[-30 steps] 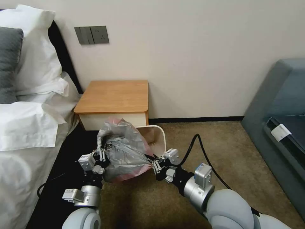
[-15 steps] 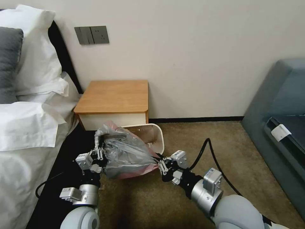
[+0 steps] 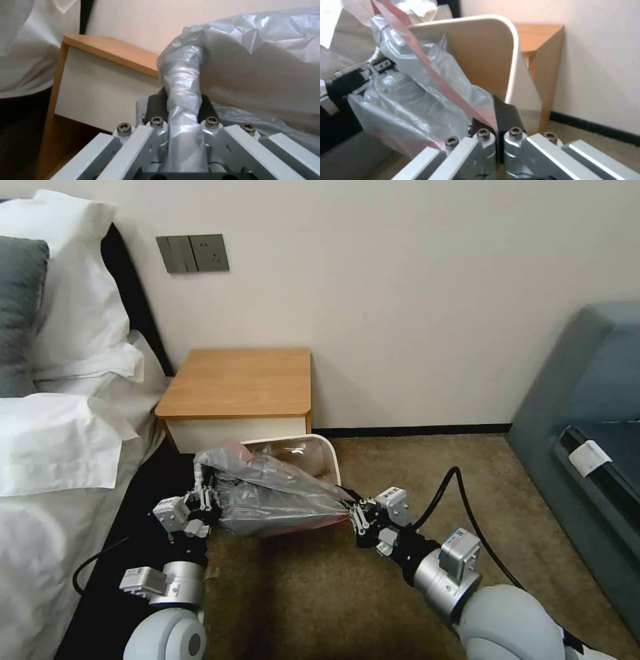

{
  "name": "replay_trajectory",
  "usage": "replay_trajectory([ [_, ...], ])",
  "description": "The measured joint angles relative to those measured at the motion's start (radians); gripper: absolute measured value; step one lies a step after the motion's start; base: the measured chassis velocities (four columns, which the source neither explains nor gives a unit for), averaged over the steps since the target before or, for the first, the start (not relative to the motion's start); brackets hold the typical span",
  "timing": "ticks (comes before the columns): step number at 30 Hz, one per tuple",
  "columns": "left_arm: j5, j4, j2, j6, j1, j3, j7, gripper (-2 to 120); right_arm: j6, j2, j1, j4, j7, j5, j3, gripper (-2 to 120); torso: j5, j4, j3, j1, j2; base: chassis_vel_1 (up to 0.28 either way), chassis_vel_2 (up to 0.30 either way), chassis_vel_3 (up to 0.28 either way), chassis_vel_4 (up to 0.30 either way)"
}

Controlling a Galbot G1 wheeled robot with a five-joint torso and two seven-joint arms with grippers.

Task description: Pick up the garbage bag from the table and place it over the trash can.

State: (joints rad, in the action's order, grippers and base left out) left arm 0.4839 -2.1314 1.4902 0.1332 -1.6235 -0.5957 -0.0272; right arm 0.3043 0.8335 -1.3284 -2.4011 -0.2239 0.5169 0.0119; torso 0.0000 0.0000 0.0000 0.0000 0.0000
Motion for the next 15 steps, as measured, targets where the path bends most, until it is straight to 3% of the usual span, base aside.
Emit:
replay_trajectory([
  [2, 0.000, 0.000, 0.000, -0.001, -0.001, 0.000, 0.001, 7, -0.012, 0.006, -0.006, -0.007, 0.025, -0.019, 0.002, 2, 0.0000, 0.0000, 0.000, 0.000, 0.000, 0.000, 0.000, 0.000, 0.000],
  [3, 0.000, 0.001, 0.000, -0.002, 0.000, 0.000, 0.005, 7, -0.013, 0.009, -0.011, -0.021, 0.044, -0.036, -0.003, 10, -0.0001, 0.0000, 0.000, 0.000, 0.000, 0.000, 0.000, 0.000, 0.000],
  [5, 0.000, 0.003, 0.000, -0.003, 0.001, 0.000, 0.008, 7, -0.009, 0.007, -0.013, -0.029, 0.051, -0.041, -0.009, 11, 0.0000, 0.0000, 0.000, 0.000, 0.000, 0.000, 0.000, 0.000, 0.000],
  [7, 0.000, 0.006, -0.001, -0.006, 0.004, -0.001, 0.013, 7, 0.003, -0.024, -0.030, -0.049, 0.077, -0.072, -0.034, 23, -0.0001, 0.0000, 0.000, 0.000, 0.000, 0.000, 0.000, 0.000, 0.000],
  [15, -0.005, 0.010, -0.002, -0.007, 0.000, 0.002, 0.015, 7, 0.004, -0.056, -0.027, -0.076, 0.105, -0.110, -0.050, 48, -0.0001, 0.0000, 0.000, 0.000, 0.000, 0.000, 0.000, 0.000, 0.000],
])
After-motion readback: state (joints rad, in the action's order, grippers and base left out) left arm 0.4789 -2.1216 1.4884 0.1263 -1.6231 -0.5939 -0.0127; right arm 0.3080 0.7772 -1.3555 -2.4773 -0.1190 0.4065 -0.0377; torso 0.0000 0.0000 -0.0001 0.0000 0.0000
